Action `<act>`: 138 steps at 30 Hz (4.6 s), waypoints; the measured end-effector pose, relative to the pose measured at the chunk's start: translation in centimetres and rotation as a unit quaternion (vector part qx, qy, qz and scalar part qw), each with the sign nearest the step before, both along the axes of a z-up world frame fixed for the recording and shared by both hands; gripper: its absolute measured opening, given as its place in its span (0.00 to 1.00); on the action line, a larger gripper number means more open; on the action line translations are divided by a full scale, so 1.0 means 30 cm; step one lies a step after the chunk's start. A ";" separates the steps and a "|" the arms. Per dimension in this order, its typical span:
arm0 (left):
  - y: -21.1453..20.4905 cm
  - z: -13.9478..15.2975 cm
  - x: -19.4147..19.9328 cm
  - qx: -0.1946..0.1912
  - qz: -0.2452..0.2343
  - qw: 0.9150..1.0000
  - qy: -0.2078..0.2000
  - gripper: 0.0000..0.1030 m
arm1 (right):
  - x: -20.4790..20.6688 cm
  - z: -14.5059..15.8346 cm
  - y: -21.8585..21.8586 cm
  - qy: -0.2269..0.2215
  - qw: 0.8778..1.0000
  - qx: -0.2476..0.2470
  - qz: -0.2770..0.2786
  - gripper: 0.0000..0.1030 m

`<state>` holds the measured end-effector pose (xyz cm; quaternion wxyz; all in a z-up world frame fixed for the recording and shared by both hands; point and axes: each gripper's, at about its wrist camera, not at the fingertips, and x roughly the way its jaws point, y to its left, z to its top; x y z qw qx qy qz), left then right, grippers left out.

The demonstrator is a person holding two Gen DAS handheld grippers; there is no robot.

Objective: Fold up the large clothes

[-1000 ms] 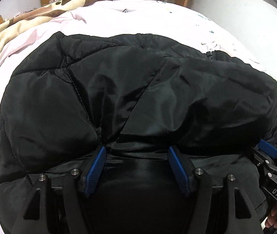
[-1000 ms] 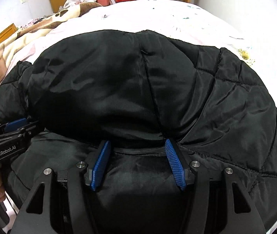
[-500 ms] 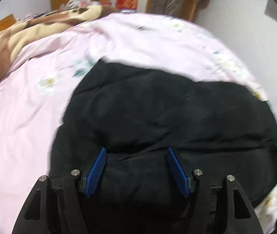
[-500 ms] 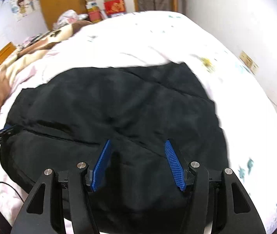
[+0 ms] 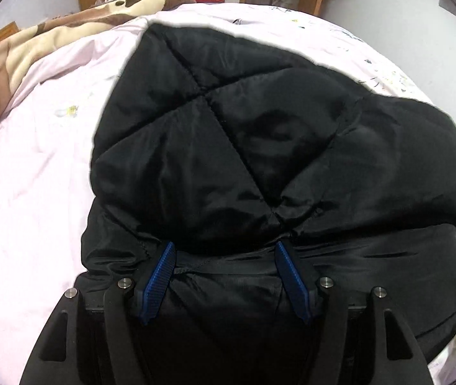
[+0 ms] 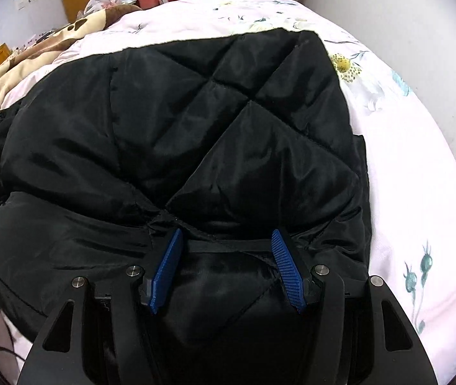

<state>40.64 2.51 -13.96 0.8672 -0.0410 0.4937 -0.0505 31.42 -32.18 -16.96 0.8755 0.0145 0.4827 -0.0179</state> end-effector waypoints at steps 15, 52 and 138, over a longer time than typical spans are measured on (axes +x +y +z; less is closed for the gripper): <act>0.123 -0.030 -0.069 0.033 0.022 0.999 -0.008 0.66 | -0.027 0.013 -0.082 -0.012 1.000 -0.004 -0.029 0.57; 0.312 -0.100 0.139 -0.146 -0.074 0.979 0.119 1.00 | -0.010 -0.012 -0.389 0.051 0.969 0.243 0.005 0.88; 0.576 0.169 -0.055 -0.243 -0.021 0.970 0.021 0.29 | -0.071 0.221 -0.103 -0.072 0.924 0.337 0.166 0.27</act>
